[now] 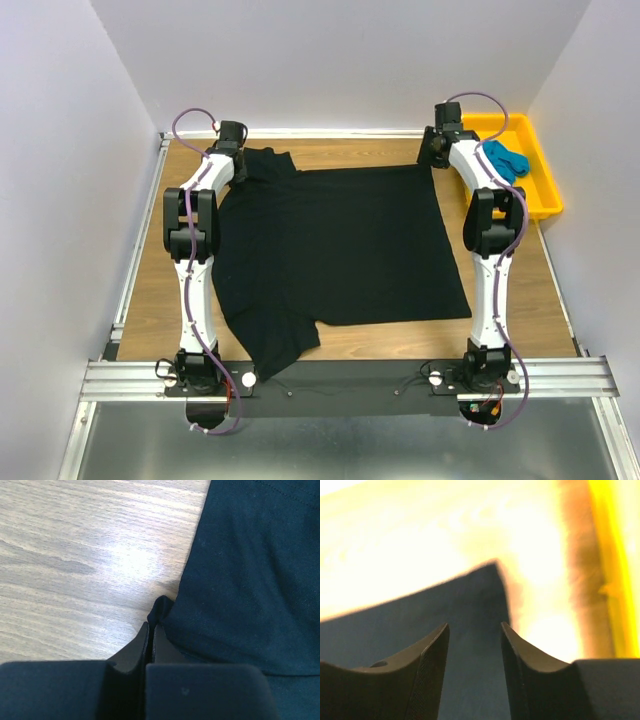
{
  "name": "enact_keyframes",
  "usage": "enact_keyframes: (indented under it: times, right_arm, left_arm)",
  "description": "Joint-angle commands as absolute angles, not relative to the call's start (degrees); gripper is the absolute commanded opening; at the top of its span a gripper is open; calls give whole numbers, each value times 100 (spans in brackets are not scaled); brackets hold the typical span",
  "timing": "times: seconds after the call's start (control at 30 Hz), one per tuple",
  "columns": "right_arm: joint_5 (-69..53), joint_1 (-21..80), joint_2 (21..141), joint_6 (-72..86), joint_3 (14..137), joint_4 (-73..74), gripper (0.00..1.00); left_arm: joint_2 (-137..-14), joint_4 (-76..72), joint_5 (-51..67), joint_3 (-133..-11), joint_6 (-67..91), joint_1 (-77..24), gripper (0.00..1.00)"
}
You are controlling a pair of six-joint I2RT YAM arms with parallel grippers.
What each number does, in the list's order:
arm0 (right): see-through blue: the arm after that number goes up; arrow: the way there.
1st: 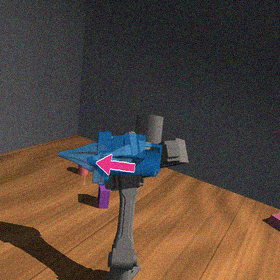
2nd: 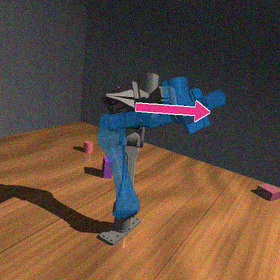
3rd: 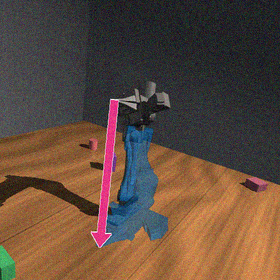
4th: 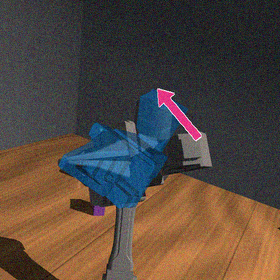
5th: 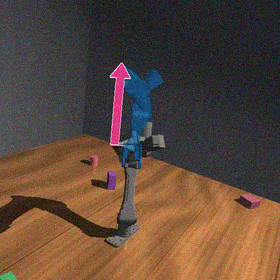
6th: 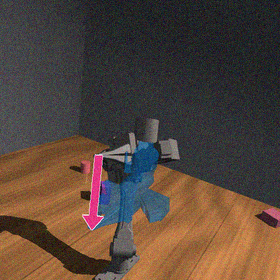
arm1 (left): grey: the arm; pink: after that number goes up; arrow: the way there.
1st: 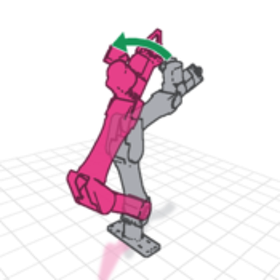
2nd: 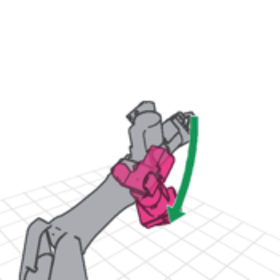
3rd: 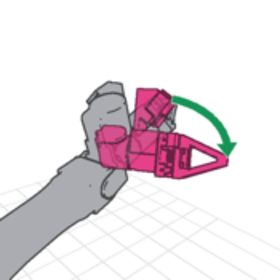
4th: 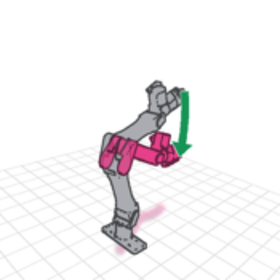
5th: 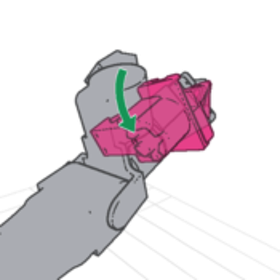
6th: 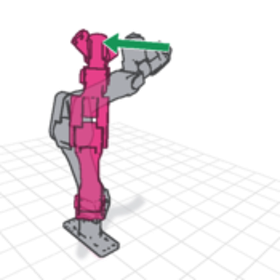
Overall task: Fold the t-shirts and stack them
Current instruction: Fold the tshirt
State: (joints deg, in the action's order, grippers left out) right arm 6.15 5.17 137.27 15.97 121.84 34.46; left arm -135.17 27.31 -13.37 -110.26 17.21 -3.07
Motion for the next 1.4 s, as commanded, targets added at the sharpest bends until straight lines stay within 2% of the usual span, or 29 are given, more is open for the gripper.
enact_keyframes:
  times: [0.0,0.03,0.1,0.9,0.97,1.07,1.23,1.37]
  right_arm:
    - [590,361,14229,1512,12752,3252,51]
    - [545,343,14299,1503,12805,3208,47]
    - [527,325,14483,1477,12980,3121,45]
    - [343,308,15161,1046,13017,2654,43]
    - [334,308,15153,1002,12973,2654,35]
    - [343,308,15109,984,12911,2663,29]
    - [299,308,14985,932,12665,2663,28]
    - [264,299,14906,896,12533,2663,13]
  left_arm:
    - [-13720,2865,-1538,-11065,1626,-273,0]
    - [-13694,2857,-1547,-11048,1609,-272,0]
    - [-13685,2848,-1556,-11057,1617,-272,0]
    - [-13658,2672,-1459,-10995,1626,-264,0]
    - [-13658,2654,-1459,-10995,1626,-246,0]
    - [-13658,2654,-1441,-10995,1626,-237,0]
    - [-13676,2637,-1380,-10995,1626,-229,0]
    - [-13676,2637,-1354,-11004,1635,-229,0]
